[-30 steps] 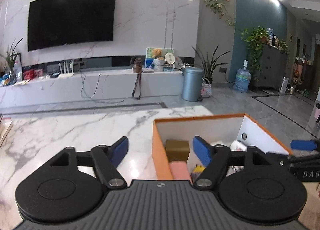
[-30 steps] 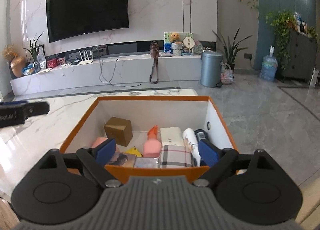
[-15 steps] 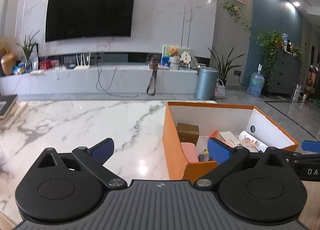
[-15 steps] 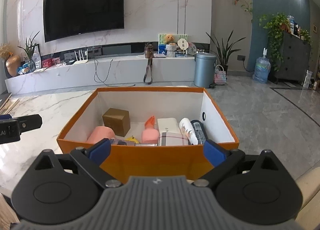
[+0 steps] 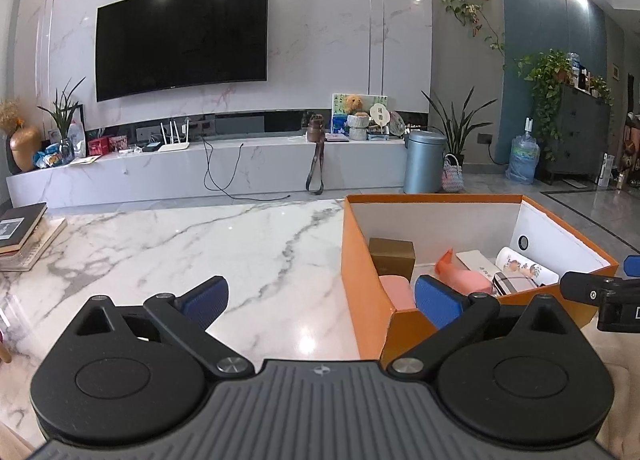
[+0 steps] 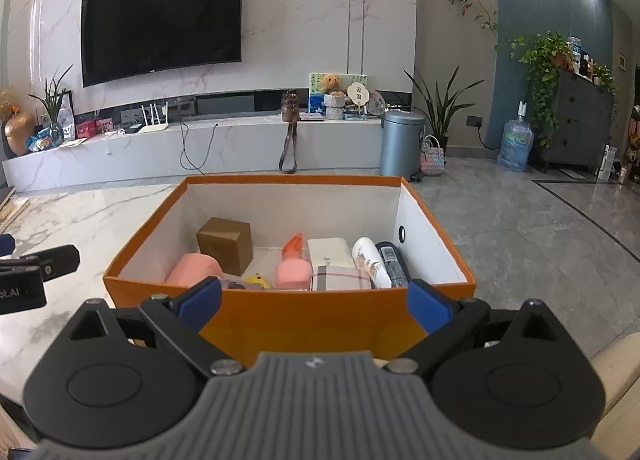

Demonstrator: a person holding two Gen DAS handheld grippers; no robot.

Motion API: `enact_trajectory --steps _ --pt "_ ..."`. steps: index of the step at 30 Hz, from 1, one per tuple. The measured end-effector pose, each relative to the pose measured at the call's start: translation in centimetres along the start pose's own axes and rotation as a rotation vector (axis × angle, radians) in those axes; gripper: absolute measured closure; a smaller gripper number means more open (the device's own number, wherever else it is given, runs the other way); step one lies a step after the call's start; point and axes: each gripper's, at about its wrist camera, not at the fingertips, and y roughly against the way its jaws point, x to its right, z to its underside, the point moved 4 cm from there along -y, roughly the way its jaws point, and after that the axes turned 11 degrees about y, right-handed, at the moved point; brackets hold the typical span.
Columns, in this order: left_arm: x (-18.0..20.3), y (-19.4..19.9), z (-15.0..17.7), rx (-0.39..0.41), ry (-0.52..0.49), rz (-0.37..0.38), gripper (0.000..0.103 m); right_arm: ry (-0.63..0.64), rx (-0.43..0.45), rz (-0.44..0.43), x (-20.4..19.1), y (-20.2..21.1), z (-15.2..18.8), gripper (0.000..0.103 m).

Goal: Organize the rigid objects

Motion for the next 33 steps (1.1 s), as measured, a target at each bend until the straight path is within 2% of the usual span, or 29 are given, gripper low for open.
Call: enact_trajectory --steps 13,18,33 --pt "-0.05 0.05 0.34 -0.01 -0.017 0.012 0.0 -0.003 0.004 -0.007 0.09 0.18 -0.02 0.005" --pt "-0.16 -0.1 0.5 -0.03 -0.025 -0.007 0.0 0.012 -0.032 -0.018 -0.13 -0.39 -0.06 0.005" --pt "-0.31 -0.11 0.58 -0.045 -0.034 -0.03 0.0 0.004 -0.032 -0.02 -0.21 -0.09 -0.07 0.005"
